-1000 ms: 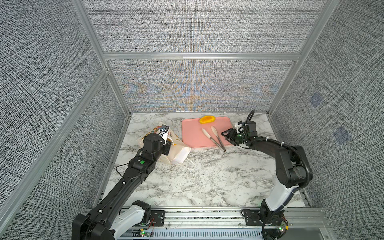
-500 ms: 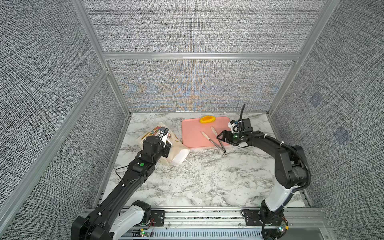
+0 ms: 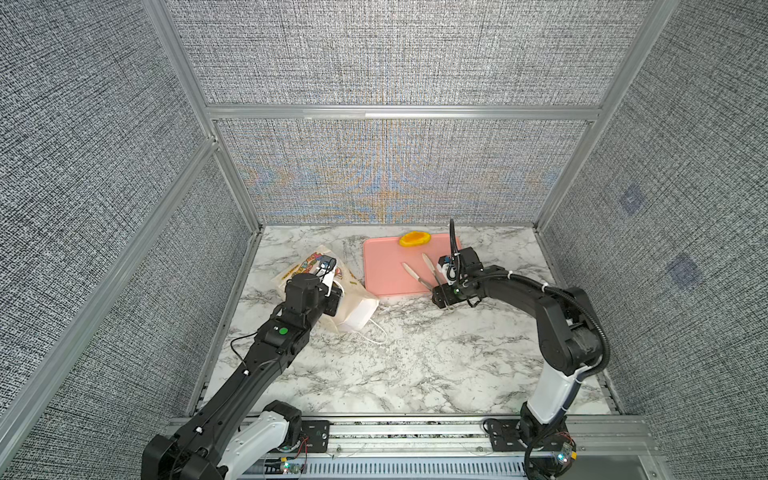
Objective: Take the fake bread out of the paper bag
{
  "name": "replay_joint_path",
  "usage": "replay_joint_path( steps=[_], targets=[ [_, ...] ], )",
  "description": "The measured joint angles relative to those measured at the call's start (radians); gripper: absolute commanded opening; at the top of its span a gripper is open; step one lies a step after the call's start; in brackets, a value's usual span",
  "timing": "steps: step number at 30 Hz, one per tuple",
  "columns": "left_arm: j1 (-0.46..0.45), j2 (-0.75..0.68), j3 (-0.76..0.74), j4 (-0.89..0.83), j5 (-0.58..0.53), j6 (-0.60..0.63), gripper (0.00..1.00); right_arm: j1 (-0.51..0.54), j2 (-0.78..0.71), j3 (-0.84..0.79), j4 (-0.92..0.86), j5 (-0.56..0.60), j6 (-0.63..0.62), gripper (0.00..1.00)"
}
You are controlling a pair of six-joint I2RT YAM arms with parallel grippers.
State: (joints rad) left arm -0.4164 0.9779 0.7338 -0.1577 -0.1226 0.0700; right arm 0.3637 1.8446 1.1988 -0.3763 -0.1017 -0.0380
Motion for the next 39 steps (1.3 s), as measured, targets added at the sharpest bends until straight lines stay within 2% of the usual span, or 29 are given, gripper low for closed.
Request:
replay_joint_path(
  steps=[6, 22, 26, 29, 39],
  targets=[
    [0.000, 0.000, -0.005, 0.000, 0.002, -0.003, 0.00, 0.000, 0.039, 0.047, 0.000, 0.018, -0.053, 0.86],
    [0.000, 0.022, 0.004, 0.002, 0.014, -0.003, 0.00, 0.006, 0.191, 0.221, -0.098, 0.010, -0.131, 0.51],
    [0.000, 0.027, 0.006, 0.002, 0.018, -0.003, 0.00, 0.010, 0.192, 0.221, -0.101, 0.010, -0.140, 0.37],
    [0.000, 0.026, 0.005, 0.002, 0.017, -0.004, 0.00, 0.013, 0.183, 0.219, -0.101, 0.007, -0.145, 0.30],
    [0.000, -0.002, -0.007, 0.000, 0.017, -0.015, 0.00, 0.016, 0.076, 0.198, -0.166, -0.026, -0.098, 0.21]
  ],
)
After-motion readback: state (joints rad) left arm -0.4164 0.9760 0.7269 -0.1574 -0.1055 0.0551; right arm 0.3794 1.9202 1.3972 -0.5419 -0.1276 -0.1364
